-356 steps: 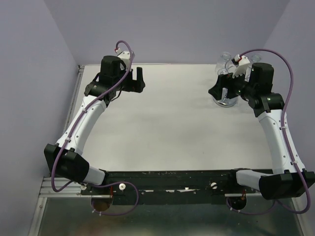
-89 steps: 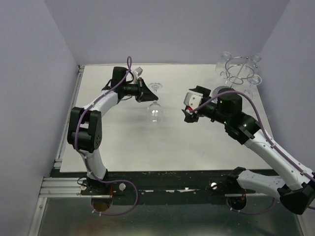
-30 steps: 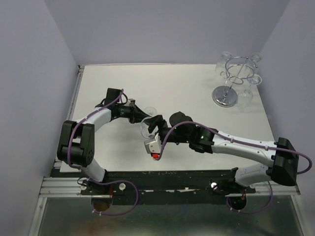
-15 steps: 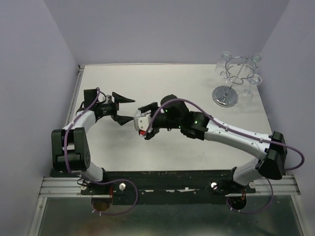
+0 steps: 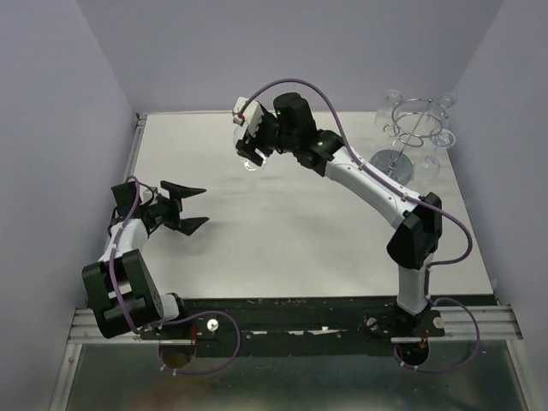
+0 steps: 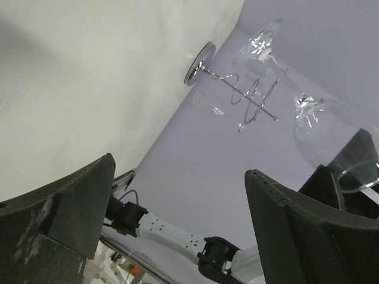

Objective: Take the wine glass off the wine glass rack

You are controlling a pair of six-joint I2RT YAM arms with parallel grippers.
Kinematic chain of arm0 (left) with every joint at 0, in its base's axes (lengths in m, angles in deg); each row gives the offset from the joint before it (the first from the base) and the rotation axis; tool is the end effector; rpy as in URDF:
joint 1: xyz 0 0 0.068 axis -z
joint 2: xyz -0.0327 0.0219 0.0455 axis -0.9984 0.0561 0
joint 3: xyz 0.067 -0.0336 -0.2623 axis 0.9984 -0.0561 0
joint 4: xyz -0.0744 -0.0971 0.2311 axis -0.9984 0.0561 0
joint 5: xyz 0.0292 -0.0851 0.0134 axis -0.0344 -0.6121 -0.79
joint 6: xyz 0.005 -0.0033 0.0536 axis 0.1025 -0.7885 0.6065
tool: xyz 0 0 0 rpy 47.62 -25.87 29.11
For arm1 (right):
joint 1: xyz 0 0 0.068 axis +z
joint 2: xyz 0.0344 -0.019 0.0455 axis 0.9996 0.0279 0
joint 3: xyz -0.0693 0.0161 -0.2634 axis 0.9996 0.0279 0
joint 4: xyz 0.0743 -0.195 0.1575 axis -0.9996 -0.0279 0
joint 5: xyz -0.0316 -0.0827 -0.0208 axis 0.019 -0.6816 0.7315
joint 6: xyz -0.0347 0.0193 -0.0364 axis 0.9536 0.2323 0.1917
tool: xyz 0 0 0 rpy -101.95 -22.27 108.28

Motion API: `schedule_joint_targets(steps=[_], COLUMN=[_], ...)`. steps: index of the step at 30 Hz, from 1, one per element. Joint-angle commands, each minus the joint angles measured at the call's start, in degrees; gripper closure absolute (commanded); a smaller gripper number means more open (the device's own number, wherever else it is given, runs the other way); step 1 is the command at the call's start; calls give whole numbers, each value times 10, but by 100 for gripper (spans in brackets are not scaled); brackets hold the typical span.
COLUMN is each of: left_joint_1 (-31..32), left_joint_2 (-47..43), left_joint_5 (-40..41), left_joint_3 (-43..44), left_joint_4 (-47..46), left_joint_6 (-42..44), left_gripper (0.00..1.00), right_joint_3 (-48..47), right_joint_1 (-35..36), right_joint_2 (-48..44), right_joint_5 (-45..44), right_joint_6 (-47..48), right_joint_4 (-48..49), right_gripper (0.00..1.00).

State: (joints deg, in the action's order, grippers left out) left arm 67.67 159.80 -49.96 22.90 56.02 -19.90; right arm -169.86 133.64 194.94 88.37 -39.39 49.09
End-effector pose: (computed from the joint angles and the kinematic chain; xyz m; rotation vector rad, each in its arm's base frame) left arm 0.2441 0.0525 0.1985 -1.3894 2.1112 -1.6305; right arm 0.3126 0.3280 0.3873 -1.3188 1.3834 0.4060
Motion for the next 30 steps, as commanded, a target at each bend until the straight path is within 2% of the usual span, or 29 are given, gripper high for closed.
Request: schedule_joint_targets(steps=[1, 6, 11, 16, 21, 30], left_joint_1=[-52, -101, -137, -163, -183, -207], left_joint_2=[-30, -51, -54, -42, -41, -46], left_joint_5=[2, -2, 15, 26, 35, 53], left_joint_3=[-35, -51, -55, -37, -33, -36], left_joint_4=[-13, -14, 37, 81, 86, 103], left_joint_6=[-4, -4, 12, 39, 44, 55], left_gripper=[1, 1, 1, 1, 1, 1], right_joint_3=[-72, -152, -229, -248, -236, -268], right_joint_1=[-22, -35, -46, -60, -76, -88], right_joint_2=[61, 129, 194, 227, 246, 290], right_joint_5=[16, 26, 19, 15, -5, 7], right_joint_6=[-116, -153, -195, -205, -201, -200], right_joint_4=[10, 20, 30, 56, 101, 106], right_gripper=[48, 47, 47, 46, 43, 38])
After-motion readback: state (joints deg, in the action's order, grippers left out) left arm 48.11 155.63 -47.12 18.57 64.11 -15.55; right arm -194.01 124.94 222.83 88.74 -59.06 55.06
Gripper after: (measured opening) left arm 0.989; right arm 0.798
